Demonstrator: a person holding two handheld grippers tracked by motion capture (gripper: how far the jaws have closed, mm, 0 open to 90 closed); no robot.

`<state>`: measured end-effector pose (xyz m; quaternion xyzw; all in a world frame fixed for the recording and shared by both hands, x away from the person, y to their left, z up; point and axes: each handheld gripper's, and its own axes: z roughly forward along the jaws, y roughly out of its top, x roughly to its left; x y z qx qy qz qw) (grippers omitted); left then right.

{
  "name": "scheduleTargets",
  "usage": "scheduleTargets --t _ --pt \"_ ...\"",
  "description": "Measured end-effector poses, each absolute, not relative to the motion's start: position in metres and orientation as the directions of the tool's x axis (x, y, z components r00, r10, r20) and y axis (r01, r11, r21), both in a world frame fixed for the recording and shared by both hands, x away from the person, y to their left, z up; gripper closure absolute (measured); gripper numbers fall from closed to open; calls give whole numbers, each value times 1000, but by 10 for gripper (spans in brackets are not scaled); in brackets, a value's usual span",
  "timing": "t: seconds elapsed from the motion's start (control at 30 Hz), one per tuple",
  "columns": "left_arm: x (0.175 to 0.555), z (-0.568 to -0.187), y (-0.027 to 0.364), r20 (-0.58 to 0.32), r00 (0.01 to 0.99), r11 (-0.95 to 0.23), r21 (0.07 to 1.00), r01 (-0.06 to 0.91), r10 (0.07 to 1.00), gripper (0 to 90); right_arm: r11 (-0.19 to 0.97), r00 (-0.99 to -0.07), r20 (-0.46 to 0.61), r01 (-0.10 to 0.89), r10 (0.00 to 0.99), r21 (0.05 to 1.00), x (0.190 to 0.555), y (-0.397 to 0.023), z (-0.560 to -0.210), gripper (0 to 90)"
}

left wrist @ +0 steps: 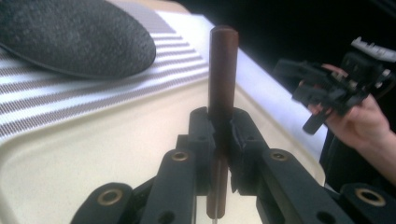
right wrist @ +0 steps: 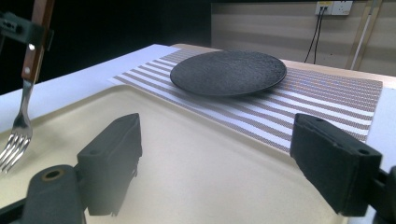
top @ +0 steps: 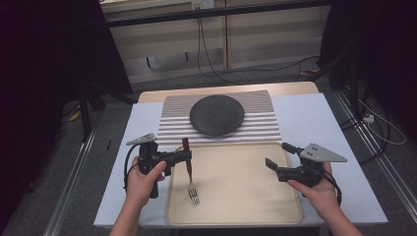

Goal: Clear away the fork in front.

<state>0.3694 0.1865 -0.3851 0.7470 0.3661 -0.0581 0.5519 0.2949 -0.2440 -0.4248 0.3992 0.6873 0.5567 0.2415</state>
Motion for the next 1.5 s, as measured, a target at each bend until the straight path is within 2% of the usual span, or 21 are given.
scheduleTargets --t 0.13,0.23,0.33,0.53,1.5 --pt "373 -394 184 -509 721 -123 772 624 470 806 46 -556 122 279 822 959 295 -248 -425 161" --pt "375 -397 184 -493 725 -131 777 615 481 795 45 -557 127 284 821 958 294 -249 -426 158" --pt "378 -407 178 -432 746 -184 791 583 507 770 45 -554 129 289 823 956 295 -249 -429 153" --pt "380 -422 177 -423 739 -192 787 587 525 741 52 -559 129 296 819 954 295 -248 -431 153" --pt "386 -444 187 -363 719 -250 766 592 592 649 42 -552 139 302 822 952 294 -255 -434 153"
